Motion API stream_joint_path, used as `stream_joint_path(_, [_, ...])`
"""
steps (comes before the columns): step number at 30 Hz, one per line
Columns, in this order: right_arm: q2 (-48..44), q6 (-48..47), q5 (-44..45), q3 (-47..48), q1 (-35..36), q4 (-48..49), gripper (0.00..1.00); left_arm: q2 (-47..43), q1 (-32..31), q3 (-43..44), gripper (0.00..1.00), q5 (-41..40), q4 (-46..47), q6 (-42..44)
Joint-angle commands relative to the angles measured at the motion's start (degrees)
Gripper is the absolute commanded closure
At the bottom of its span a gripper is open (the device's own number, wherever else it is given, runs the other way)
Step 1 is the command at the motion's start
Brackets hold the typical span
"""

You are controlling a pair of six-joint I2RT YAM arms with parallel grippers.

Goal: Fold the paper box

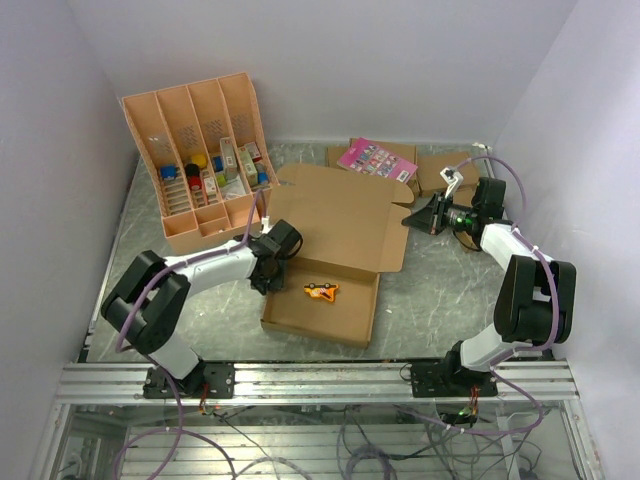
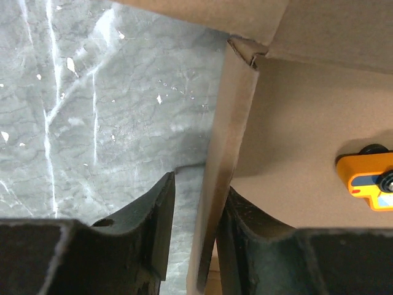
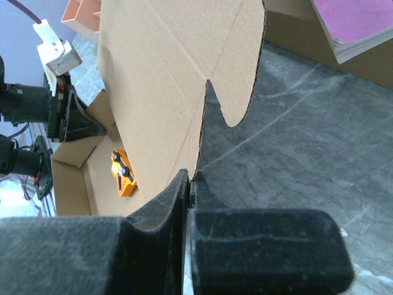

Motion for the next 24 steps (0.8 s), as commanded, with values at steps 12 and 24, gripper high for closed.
stream_joint_path(12, [-1.35,-1.43,0.1,-0.57,0.16,0.64,1.0,-8.56,0.31,-1.35,0.51,4.6,-3.86,-0.63])
stream_joint_path(24, [-1.43,-1.25,0.11,-0.55,0.26,0.72,1.0,-4.97,-0.3,-4.01,0.85,5.35,-4.6,-0.75])
